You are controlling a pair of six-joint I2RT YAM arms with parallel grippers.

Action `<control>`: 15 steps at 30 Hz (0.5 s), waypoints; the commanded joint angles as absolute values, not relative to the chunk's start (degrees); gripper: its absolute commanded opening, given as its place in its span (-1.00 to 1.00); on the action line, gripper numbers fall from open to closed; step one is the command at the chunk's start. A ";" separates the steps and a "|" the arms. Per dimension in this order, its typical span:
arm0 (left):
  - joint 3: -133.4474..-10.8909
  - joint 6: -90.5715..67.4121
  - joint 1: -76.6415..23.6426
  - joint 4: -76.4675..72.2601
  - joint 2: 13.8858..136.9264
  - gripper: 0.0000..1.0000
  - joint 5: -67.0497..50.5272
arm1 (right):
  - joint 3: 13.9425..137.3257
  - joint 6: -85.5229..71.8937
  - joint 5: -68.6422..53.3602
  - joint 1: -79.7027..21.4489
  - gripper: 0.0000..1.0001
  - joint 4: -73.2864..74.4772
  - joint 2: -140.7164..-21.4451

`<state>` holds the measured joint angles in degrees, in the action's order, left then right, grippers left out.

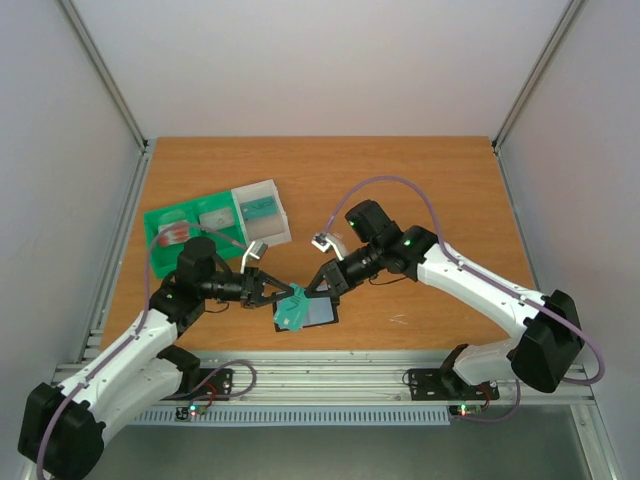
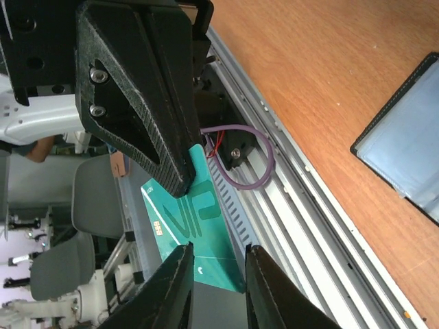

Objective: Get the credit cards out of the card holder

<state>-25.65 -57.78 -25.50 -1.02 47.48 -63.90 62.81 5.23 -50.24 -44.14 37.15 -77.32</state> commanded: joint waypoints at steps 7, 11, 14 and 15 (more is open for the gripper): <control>-27.10 -56.86 -25.66 -1.91 46.25 -0.98 -64.77 | 62.68 4.38 -53.35 -44.14 -0.94 34.88 -77.87; -27.89 -56.78 -25.66 -0.60 46.00 -0.69 -63.21 | 62.11 3.36 -53.63 -44.11 -0.98 33.33 -76.96; -29.63 -56.01 -25.66 4.00 44.83 -0.24 -60.05 | 61.52 2.09 -52.88 -44.12 -0.98 31.75 -75.43; -30.67 -55.40 -25.66 6.42 44.21 -0.02 -57.94 | 61.32 1.58 -52.16 -44.11 -0.98 31.41 -74.86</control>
